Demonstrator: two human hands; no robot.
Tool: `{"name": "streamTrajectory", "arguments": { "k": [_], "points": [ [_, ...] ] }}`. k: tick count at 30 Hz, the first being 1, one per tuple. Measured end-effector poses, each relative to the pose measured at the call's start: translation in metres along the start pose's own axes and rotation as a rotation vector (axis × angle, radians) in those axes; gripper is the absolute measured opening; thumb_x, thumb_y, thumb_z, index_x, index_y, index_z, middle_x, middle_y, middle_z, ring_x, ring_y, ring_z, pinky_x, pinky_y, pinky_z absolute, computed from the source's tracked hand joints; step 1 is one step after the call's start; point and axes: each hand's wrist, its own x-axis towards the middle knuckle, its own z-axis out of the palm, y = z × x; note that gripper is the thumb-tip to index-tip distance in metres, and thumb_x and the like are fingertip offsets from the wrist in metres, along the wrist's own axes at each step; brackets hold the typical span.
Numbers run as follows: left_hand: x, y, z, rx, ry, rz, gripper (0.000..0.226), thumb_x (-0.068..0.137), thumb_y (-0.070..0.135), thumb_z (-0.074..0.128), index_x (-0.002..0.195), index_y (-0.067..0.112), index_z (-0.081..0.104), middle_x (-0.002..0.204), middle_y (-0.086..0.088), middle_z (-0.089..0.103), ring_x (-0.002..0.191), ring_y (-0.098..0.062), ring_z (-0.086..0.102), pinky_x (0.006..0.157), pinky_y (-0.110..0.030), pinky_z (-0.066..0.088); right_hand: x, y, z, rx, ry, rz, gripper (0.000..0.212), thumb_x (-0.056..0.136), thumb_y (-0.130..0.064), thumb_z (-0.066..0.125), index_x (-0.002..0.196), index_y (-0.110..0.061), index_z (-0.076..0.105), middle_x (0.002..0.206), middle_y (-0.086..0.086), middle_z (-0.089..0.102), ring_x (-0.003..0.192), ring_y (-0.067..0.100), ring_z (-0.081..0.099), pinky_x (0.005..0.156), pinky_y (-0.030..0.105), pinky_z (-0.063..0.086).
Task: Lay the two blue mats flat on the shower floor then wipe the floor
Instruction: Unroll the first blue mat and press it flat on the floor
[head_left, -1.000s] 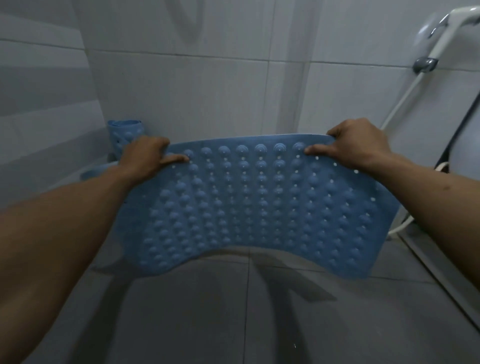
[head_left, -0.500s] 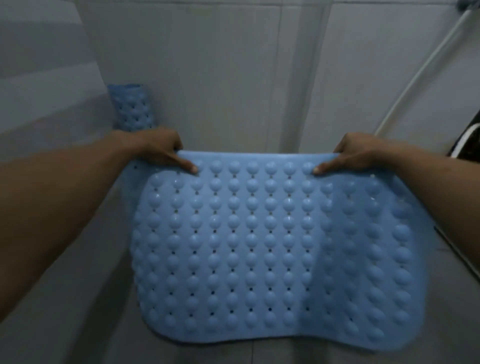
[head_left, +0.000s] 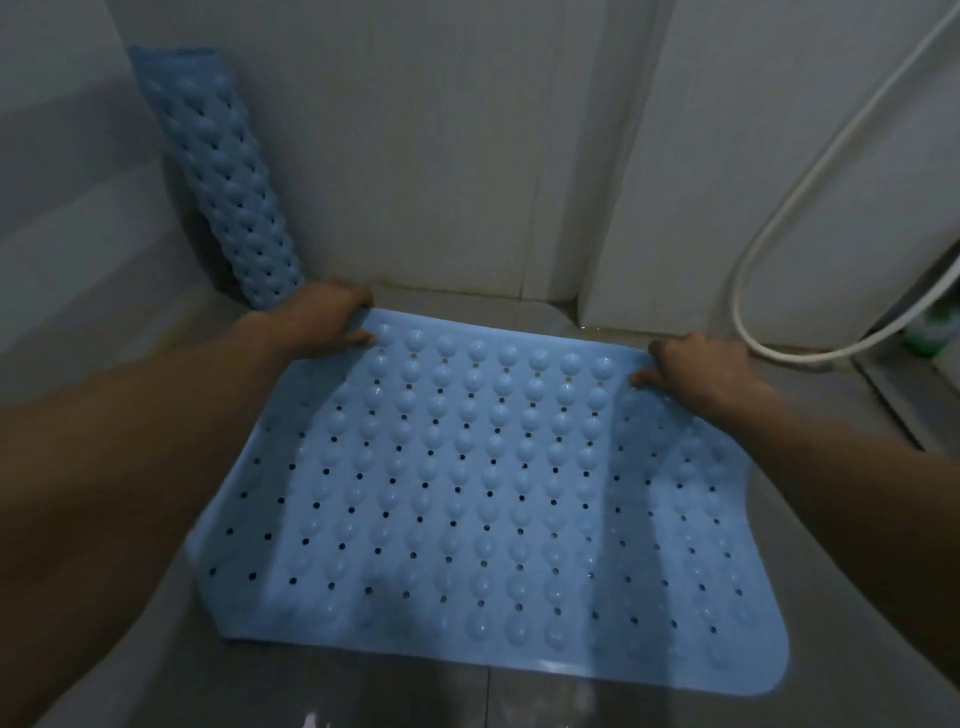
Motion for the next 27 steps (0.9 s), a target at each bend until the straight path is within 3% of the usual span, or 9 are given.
{"name": "streamTrajectory", "arguments": {
  "k": [3,8,14,18,27],
  "points": [
    [0.003,0.002,0.035,0.047,-0.063,-0.040,0.062,0.092,0.046,0.057,0.142,0.016,0.038,0.138,-0.016,0.048,0.119,-0.034,0.052,0.102,-0.044,0.039,0.003,-0.010,0.031,0.072,0.024,-0.006,0.049,0.095,-0.047,0.053,0.134,-0.018,0.049,0.135,0.015,0.054,0.125,0.034,0.051,0.102,0.043,0.034],
    [-0.005,0.011,0.089,-0.034,-0.268,-0.136,0.084,0.090,0.065,0.045,0.155,0.025,0.010,0.161,-0.013,0.013,0.144,-0.034,0.021,0.116,-0.053,0.022,-0.012,-0.048,0.078,0.208,-0.019,-0.014,0.067,0.099,-0.051,0.043,0.155,-0.020,0.021,0.162,0.016,0.016,0.149,0.034,0.016,0.120,0.048,0.016],
    [-0.041,0.044,0.153,-0.129,-0.328,-0.183,0.080,0.085,0.075,0.005,0.152,0.036,-0.014,0.160,0.003,-0.023,0.148,-0.026,-0.017,0.116,-0.058,-0.011,-0.040,-0.100,0.130,0.368,-0.254,0.022,0.069,0.095,-0.071,0.008,0.156,-0.043,-0.007,0.165,-0.001,-0.022,0.149,0.033,-0.024,0.115,0.063,-0.014],
    [-0.055,0.070,0.179,-0.205,-0.223,-0.274,0.074,0.087,0.068,0.000,0.152,0.035,-0.014,0.160,0.002,-0.023,0.147,-0.024,-0.020,0.115,-0.056,-0.015,-0.051,-0.106,0.150,0.407,-0.264,0.076,0.069,0.090,-0.077,-0.002,0.151,-0.050,-0.017,0.161,-0.007,-0.031,0.147,0.031,-0.030,0.114,0.064,-0.019],
    [-0.060,0.084,0.191,-0.198,-0.123,-0.274,0.078,0.087,0.072,-0.002,0.154,0.032,-0.011,0.161,-0.001,-0.021,0.147,-0.026,-0.021,0.114,-0.058,-0.016,-0.059,-0.096,0.157,0.375,-0.220,0.088,0.069,0.088,-0.079,-0.005,0.150,-0.052,-0.019,0.160,-0.009,-0.031,0.147,0.028,-0.030,0.113,0.066,-0.017]
  ]
}}
